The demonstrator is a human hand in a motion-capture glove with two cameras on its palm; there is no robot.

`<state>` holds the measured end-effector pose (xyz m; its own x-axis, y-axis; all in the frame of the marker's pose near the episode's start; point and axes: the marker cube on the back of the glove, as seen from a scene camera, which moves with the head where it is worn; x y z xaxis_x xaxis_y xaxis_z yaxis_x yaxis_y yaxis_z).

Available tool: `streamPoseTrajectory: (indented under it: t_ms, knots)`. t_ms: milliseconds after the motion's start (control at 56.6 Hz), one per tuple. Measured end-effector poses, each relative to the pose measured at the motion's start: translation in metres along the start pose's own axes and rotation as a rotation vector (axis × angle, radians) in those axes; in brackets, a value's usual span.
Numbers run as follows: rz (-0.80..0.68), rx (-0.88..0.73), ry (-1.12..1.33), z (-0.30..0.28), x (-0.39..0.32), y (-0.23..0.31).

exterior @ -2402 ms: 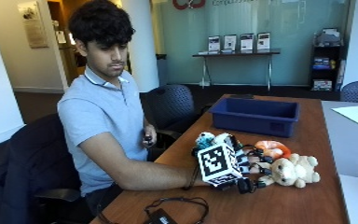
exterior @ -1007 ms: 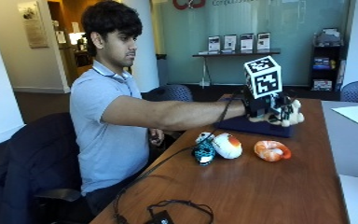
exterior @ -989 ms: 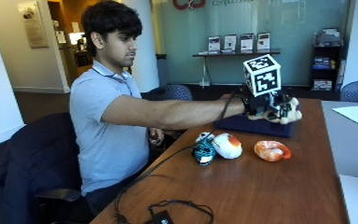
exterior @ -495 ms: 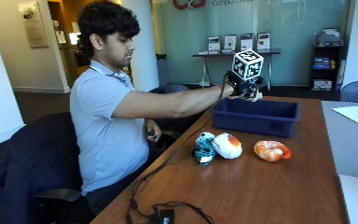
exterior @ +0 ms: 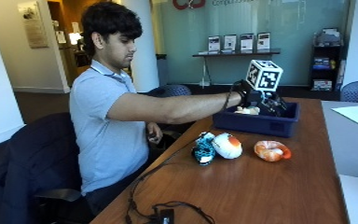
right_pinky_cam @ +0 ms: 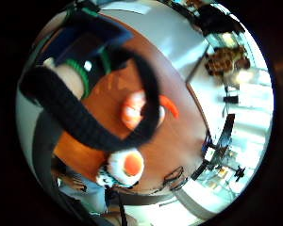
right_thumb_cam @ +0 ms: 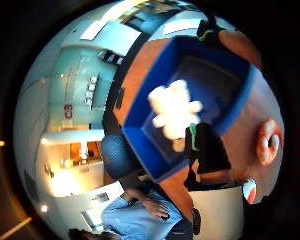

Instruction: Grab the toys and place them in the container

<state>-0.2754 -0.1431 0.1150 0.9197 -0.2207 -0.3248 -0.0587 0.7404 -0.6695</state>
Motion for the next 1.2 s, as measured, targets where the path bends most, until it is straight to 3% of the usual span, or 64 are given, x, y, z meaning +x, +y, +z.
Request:
streamPoseTrajectory:
  t_ms: [194, 353, 583, 830, 1201]
  knots:
    - [0.293, -0.245, 0.083, 0.060, 0.098, 0.005]
    - [0.317, -0.314, 0.010, 0.094, 0.123, 0.004]
    - [0.248, -0.040, 0.003, 0.097, 0.128, -0.003]
    - [0.241, 0.089, -0.080, 0.068, 0.122, -0.001]
    - [-0.020, 0.217, -0.192, -0.031, -0.009, -0.025]
